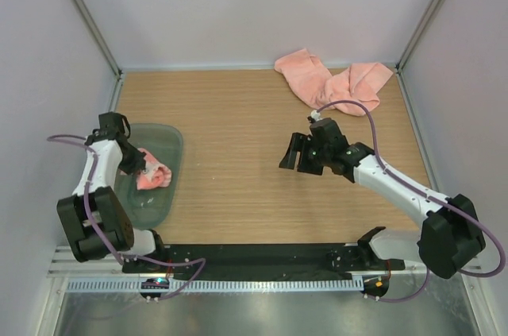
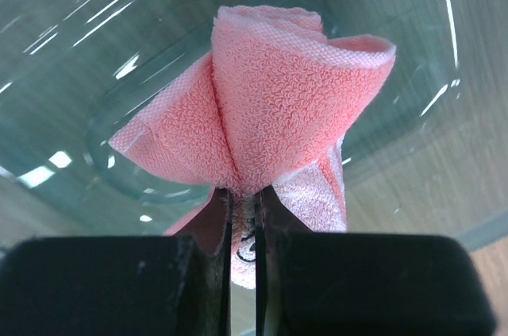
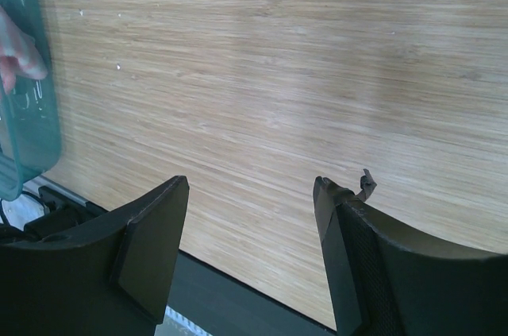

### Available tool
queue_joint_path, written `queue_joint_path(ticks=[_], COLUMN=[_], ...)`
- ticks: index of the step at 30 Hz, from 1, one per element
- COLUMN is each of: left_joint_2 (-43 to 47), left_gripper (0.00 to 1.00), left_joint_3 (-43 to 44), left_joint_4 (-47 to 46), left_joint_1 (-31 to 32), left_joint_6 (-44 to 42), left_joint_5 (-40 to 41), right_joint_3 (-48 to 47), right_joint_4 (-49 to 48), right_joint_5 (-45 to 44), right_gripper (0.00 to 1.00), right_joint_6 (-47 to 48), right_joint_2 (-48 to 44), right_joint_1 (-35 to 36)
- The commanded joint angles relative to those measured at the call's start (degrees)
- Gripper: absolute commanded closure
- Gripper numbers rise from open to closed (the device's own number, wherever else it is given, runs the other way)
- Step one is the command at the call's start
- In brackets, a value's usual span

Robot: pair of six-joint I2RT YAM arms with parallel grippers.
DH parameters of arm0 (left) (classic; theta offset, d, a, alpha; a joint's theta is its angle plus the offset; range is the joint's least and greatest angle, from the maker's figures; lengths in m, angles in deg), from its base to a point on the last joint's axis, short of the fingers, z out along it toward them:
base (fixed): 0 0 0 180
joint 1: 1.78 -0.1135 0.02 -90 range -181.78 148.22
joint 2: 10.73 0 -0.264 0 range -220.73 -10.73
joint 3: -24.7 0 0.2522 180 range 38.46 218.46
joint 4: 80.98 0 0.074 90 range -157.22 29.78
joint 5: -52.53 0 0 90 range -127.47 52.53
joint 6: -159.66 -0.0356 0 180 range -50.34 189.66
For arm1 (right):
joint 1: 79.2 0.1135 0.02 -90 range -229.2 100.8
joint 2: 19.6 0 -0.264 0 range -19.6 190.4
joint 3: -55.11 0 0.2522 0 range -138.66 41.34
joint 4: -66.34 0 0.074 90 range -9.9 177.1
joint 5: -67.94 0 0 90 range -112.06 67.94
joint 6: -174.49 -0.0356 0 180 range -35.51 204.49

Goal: Roll the towels
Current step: Place the rolled towel into the container

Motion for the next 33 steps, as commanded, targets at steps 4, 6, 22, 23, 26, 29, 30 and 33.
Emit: queue_joint_path(ticks=[4, 6, 22, 23, 26, 29, 30, 33], left_joint_2=[-7.8, -9.2, -10.4, -10.1, -9.2, -8.7, -8.6, -8.6], left_gripper=[1.0, 1.0, 1.0, 1.0, 1.0, 1.0, 1.0, 1.0], left_joint_3=[3.5, 4.9, 8.5, 7.6, 5.6, 4.2, 3.5, 2.3], left_joint_4=[-11.0, -11.7, -13.8, -14.5, -17.3, -20.6, -21.3, -23.8], left_joint_1=[-0.2, 0.1, 1.4, 1.5, 1.4, 1.7, 2.0, 2.6], left_joint_6=[6.0, 7.5, 15.2, 16.3, 17.9, 20.0, 20.9, 22.3], left_joint_5=[-2.3, -2.6, -2.6, -2.5, -2.8, -3.2, -2.4, -2.2], right_joint_3=[-1.6, -1.5, -2.8, -2.7, -2.5, -2.3, -2.3, -2.0], right_joint_4=[-1.2, -1.9, -3.3, -3.4, -3.8, -4.3, -4.6, -5.0], right_joint_5=[0.6, 0.6, 2.0, 2.2, 2.4, 2.6, 2.7, 3.1], right_gripper=[0.29, 0.29, 0.29, 0.29, 0.3, 0.3, 0.3, 0.3], right_joint_6=[2.0, 1.9, 2.2, 2.1, 2.1, 2.0, 2.0, 2.0], right_joint_2=[2.4, 3.2, 7.3, 7.4, 8.1, 8.6, 8.6, 8.8], right_joint_1=[0.3, 0.2, 0.3, 0.3, 0.3, 0.3, 0.3, 0.3])
